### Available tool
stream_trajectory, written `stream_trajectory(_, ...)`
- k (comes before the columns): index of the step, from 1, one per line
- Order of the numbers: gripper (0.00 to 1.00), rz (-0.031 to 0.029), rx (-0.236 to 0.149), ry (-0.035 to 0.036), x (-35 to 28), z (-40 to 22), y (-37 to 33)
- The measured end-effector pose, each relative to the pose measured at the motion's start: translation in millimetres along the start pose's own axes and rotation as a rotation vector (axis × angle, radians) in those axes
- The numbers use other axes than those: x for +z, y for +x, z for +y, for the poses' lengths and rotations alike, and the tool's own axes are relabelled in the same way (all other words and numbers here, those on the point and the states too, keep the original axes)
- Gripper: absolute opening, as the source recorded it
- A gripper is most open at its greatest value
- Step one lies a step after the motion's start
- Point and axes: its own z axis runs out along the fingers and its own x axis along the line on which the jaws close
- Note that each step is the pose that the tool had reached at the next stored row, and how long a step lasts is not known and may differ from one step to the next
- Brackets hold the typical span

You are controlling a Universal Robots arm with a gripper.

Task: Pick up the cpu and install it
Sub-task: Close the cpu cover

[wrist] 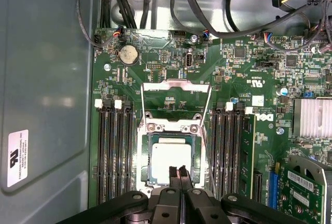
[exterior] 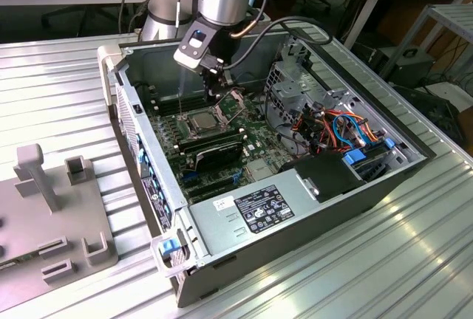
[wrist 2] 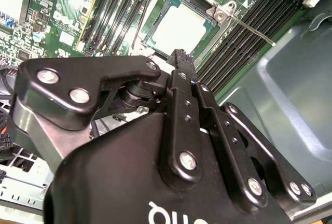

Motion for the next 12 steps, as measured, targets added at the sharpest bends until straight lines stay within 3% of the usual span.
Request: stream_trajectory(12, 0.11, 0.0001, 0.000, -0.0001, 0.6, 22.2, -0.6)
